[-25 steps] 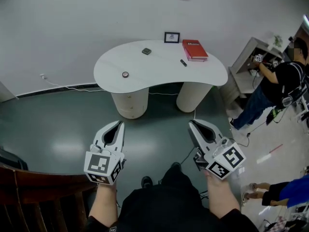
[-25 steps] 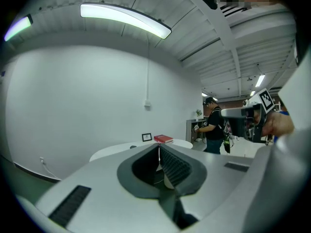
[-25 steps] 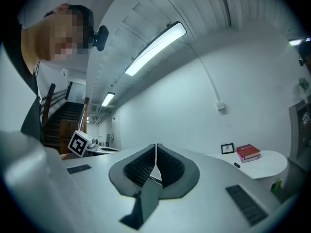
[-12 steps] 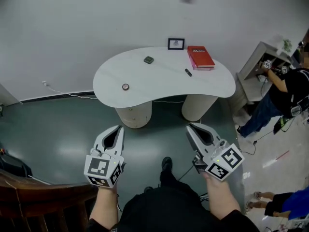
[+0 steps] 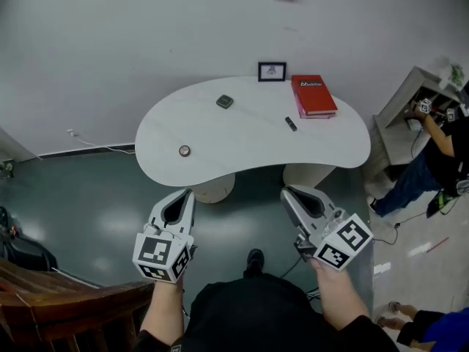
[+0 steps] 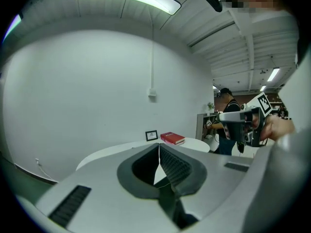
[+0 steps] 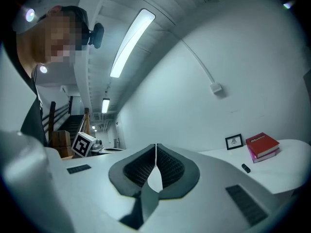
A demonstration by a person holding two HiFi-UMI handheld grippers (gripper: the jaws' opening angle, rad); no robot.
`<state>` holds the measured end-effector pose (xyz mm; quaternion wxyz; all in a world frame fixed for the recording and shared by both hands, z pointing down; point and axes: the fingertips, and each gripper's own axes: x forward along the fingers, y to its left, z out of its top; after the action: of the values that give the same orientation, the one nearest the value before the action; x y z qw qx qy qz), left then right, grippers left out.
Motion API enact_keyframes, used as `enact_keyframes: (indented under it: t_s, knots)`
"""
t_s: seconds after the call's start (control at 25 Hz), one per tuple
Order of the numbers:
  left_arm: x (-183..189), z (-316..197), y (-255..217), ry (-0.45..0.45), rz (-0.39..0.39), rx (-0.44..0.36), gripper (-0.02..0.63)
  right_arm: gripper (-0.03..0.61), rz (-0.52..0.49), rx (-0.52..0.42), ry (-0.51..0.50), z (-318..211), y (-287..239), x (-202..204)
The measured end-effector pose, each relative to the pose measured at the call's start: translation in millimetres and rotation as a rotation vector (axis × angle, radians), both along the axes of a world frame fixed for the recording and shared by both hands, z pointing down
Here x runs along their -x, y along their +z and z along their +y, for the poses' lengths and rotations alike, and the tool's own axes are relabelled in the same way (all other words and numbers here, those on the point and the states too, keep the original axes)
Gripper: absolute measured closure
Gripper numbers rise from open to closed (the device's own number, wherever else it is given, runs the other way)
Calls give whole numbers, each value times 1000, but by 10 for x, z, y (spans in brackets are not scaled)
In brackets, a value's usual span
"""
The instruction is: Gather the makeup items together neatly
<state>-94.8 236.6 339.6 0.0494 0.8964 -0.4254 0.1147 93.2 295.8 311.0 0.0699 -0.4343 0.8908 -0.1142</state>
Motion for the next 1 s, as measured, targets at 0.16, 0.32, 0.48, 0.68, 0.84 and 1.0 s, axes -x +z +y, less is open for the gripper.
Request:
enact_keyframes:
  t_s: [0.16,0.32,0.48,0.68,0.84,1.0]
  knots:
    - [-207,-238,3,3,5,-2,598,541,-3,29,-27,-216,108,-109]
    - [-252,-385,92,-5,16,23,598,541,-4,55,-40,-351,193,-148]
    - [-181,-627,174,-23,-31,17,598,541,-5,74,-27,-591,249,-167]
    - [-43,-1119,256,-11,-16,36,598,541,3,99,-25,-1088,329,-14]
    - [114,-1646,319,20,-13,50,598,541,12,121,-14,-1654,396,202]
    - [348,-2145,297,51,-15,39,598,541,25,124,-19,-2225,351,561]
